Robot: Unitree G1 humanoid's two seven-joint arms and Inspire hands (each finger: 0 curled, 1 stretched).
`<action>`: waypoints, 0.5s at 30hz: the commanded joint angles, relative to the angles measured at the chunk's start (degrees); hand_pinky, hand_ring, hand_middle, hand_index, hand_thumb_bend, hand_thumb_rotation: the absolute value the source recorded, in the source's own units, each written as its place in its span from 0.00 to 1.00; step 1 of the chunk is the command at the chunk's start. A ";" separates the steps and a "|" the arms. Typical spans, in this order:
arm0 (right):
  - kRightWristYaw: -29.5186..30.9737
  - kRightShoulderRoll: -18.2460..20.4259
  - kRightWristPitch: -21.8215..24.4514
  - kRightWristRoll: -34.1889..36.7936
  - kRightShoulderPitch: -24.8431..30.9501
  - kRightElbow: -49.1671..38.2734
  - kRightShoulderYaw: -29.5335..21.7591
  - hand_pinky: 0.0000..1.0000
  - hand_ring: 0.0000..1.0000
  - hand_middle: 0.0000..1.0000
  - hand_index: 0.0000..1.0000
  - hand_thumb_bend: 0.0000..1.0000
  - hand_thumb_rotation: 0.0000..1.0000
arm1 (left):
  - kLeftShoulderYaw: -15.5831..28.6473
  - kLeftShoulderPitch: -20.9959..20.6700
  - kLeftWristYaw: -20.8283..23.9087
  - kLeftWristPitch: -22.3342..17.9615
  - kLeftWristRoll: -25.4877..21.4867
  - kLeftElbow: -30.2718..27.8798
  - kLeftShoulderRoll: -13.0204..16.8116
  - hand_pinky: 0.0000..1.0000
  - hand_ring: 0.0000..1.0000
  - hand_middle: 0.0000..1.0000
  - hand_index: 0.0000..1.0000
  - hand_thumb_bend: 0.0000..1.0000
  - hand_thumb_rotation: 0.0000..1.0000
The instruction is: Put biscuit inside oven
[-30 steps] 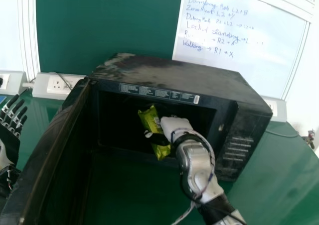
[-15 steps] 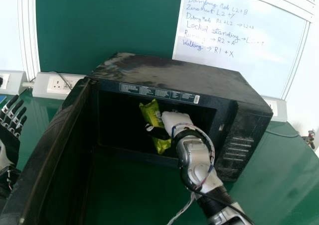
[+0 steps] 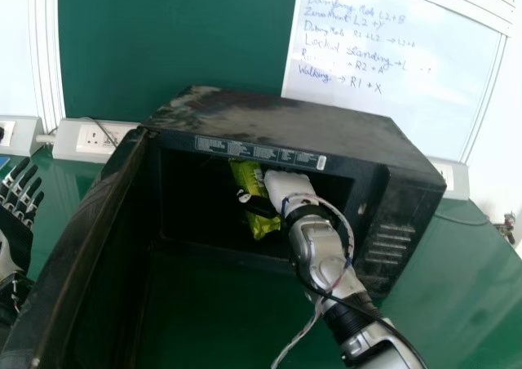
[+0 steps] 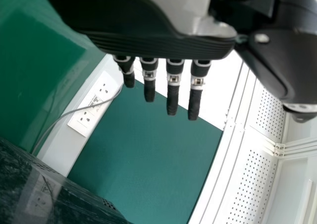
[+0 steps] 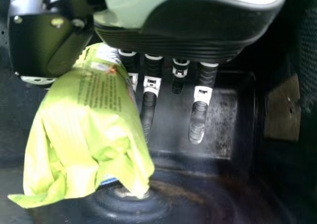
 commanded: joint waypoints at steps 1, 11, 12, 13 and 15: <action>-1.35 0.12 -0.16 0.70 -2.67 1.71 0.50 0.36 0.42 0.53 0.51 0.51 0.00 | 0.21 0.10 -0.23 -0.94 -0.18 0.13 -0.41 1.00 0.95 0.89 0.84 0.20 0.82; -10.21 0.34 -3.99 3.05 -5.03 9.07 1.17 0.45 0.44 0.52 0.49 0.52 0.00 | 0.02 0.27 -0.31 -0.81 0.22 -0.27 -0.25 1.00 0.95 0.90 0.85 0.20 0.82; -11.03 0.42 -4.44 3.40 -5.24 9.86 1.15 0.46 0.43 0.52 0.49 0.52 0.00 | 0.01 0.31 -0.56 -0.93 0.25 -0.18 -0.21 1.00 0.95 0.89 0.84 0.20 0.83; -11.55 0.52 -4.72 3.68 -5.49 10.59 1.21 0.44 0.43 0.51 0.51 0.52 0.00 | 0.04 0.30 -0.73 -0.98 0.15 -0.08 -0.19 1.00 0.95 0.89 0.84 0.20 0.83; -12.49 0.67 -5.27 4.21 -5.94 11.77 1.33 0.40 0.41 0.50 0.53 0.51 0.00 | 0.02 0.27 -0.70 -0.91 0.18 0.00 -0.20 1.00 0.96 0.90 0.85 0.21 0.83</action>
